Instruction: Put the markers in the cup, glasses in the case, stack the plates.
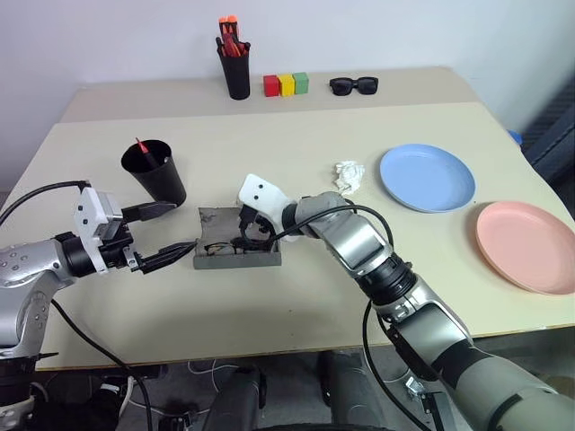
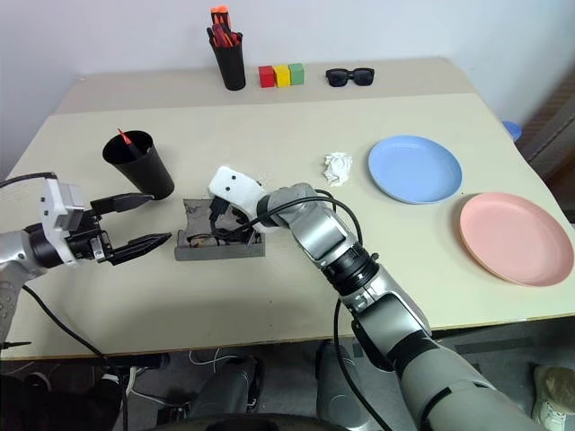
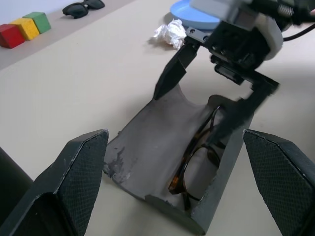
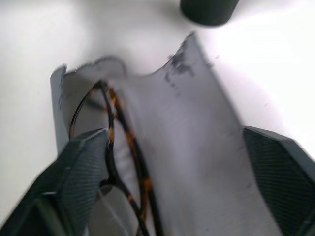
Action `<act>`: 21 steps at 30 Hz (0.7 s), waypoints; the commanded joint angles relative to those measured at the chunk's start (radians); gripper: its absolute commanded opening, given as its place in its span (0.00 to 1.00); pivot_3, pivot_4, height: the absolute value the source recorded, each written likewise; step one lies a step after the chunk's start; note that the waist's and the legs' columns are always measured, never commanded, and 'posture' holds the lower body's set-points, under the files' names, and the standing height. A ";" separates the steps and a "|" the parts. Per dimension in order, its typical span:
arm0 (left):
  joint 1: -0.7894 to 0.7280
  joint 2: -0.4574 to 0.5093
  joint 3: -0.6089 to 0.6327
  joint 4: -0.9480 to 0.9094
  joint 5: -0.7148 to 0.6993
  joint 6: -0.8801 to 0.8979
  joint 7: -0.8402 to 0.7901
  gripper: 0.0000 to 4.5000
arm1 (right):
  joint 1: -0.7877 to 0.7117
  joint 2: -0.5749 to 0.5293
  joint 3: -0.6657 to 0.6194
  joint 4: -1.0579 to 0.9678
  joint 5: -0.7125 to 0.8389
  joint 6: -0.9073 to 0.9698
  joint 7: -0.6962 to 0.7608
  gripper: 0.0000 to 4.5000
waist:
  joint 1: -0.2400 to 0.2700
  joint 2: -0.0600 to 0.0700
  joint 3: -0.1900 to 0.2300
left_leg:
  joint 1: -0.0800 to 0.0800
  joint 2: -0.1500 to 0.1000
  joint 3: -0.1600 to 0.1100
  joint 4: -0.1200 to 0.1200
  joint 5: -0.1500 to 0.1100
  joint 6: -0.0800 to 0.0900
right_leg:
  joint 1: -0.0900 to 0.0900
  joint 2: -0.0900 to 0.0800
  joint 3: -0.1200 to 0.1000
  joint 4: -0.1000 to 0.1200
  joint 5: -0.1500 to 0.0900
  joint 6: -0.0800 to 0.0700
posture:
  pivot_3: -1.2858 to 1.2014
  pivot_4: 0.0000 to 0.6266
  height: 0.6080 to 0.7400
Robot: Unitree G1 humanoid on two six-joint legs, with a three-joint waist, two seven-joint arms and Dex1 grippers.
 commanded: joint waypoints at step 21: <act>-0.238 -0.087 -0.122 0.104 0.030 0.006 0.024 0.82 | 0.224 -0.235 -0.506 -0.361 0.574 0.045 0.141 0.82 | -0.002 0.002 0.001 | 0.000 0.002 0.001 0.000 0.000 0.000 | 0.000 0.002 0.001 0.000 0.000 0.000 | 0.52 0.24 1.00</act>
